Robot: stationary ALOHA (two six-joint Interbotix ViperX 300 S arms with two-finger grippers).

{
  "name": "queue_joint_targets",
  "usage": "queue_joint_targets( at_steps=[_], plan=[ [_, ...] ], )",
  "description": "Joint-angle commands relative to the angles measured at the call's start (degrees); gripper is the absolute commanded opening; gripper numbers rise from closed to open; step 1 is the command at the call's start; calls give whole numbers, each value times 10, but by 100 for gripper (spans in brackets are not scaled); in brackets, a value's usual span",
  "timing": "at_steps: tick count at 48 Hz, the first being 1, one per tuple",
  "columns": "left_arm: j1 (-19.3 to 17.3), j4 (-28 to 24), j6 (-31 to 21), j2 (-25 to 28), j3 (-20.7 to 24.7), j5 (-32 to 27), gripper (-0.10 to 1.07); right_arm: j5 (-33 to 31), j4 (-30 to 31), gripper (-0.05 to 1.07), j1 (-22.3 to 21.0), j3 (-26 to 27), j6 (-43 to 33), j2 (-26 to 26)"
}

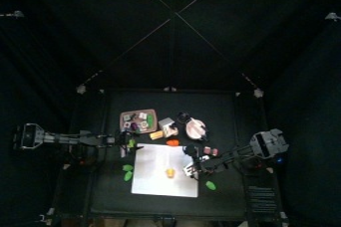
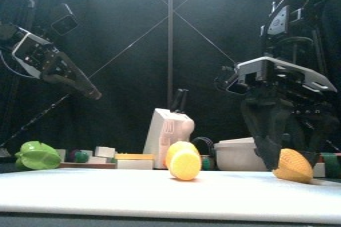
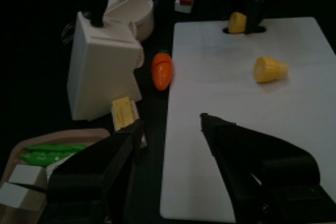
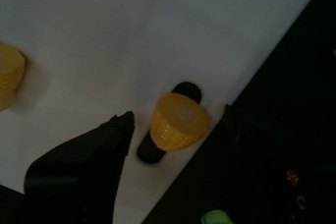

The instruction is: Grab corn top

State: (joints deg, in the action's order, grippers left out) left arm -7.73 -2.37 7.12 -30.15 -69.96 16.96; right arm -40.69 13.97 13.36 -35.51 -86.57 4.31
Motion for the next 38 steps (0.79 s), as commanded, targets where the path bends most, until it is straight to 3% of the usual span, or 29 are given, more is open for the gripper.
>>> queue_joint_targets(
  at_steps=[1, 14, 30, 38],
  plan=[
    [1, 0, -1, -1, 7, 4, 87, -6, -2, 86, -1, 11, -1, -10],
    [1, 0, -1, -1, 7, 4, 87, -31, -4, 65, -1, 17, 5, -21],
    [1, 0, -1, -1, 9, 4, 87, -83, 35, 64, 2, 18, 10, -91],
    [1, 2, 0, -1, 11, 12, 87, -81, 100, 63, 3, 23, 33, -103]
  ],
)
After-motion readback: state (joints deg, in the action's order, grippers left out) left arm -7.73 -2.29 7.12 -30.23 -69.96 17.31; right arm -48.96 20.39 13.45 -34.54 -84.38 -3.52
